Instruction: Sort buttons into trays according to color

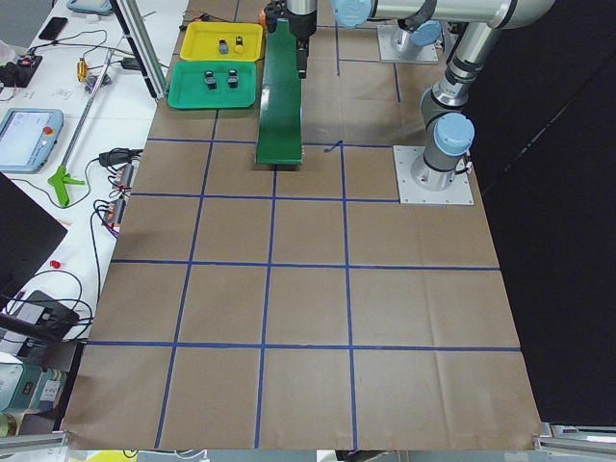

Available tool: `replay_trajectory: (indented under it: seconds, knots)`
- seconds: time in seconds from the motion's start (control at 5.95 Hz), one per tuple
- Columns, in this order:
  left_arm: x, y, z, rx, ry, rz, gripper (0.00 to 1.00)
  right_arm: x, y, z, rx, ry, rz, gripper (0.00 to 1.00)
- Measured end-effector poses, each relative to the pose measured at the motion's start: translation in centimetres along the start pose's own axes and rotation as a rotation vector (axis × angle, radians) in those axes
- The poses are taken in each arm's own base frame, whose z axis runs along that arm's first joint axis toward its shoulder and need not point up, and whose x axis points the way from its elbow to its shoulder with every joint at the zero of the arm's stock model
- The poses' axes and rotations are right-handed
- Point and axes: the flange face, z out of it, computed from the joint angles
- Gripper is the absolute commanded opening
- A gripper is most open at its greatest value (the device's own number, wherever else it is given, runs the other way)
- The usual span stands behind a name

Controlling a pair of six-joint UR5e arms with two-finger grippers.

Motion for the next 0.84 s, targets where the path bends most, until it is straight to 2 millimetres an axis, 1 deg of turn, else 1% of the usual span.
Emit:
replay_trajectory:
  seconds: [0.17,0.34,0.5,0.67,0.84]
  knots:
    - [0.0,0.0,0.0,0.000,0.000,-0.001,0.98,0.5,2.4,-1.7,-0.025,0.008,0.089,1.00]
    - [0.0,0.0,0.0,0.000,0.000,-0.001,0.98,0.4,4.6,-3.4,-0.021,0.032,0.136,1.00]
    - [0.0,0.0,0.0,0.000,0.000,-0.001,0.98,0.0,7.0,-4.2,-0.016,0.054,0.204,1.00]
    - [0.0,0.0,0.0,0.000,0.000,-0.001,0.98,-0.8,9.6,-4.0,-0.017,0.069,0.274,1.00]
    - [0.0,0.0,0.0,0.000,0.000,-0.002,0.98,-1.4,11.4,-3.0,-0.028,0.075,0.307,1.00]
